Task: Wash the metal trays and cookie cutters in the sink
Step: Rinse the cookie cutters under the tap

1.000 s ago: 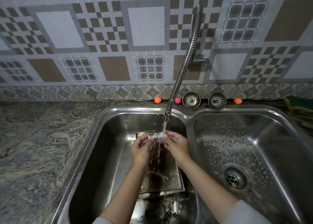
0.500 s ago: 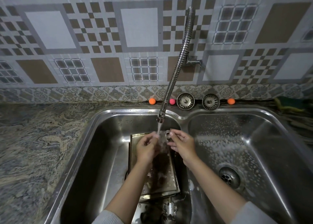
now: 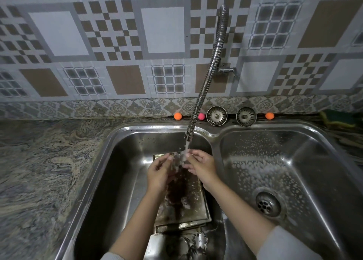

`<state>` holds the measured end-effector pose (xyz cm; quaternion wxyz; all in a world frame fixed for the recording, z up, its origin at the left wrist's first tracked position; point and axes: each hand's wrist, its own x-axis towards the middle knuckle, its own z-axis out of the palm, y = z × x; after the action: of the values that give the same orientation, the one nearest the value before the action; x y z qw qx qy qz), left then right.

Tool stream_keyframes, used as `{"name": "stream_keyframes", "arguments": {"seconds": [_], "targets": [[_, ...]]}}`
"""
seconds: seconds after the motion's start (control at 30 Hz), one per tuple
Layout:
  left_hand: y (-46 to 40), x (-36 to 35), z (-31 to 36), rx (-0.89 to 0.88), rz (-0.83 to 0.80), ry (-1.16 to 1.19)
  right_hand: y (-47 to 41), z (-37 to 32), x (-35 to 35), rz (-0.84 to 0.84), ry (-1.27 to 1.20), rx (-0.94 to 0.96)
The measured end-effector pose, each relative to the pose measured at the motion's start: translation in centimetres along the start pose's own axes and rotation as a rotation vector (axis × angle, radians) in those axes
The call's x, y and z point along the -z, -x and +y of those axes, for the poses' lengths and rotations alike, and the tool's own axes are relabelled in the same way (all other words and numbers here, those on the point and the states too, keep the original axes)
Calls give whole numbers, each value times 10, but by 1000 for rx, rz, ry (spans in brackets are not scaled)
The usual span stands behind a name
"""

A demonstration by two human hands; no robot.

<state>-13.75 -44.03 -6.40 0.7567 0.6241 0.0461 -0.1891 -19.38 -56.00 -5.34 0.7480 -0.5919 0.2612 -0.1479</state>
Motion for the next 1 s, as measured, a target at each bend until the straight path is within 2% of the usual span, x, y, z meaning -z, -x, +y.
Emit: {"name": "stream_keyframes", "arguments": {"seconds": [0.3,0.47,0.57,0.8,1.0], "targets": [[-2,10,11,-62,64,7,-10,-12,-19,-63,42,-5],[-11,11,12,-110,153,-11,-26,-21,-35,-40,145,-59],[-13,13,15,-103,176,23,-33,-23,-40,-84,216,-79],[-3,2,10,-53,52,16,-28,-20,-19,-19,304,-32],[-1,-16,4,8,-60,0,-9,-26,19,-40,169,-82]]}}
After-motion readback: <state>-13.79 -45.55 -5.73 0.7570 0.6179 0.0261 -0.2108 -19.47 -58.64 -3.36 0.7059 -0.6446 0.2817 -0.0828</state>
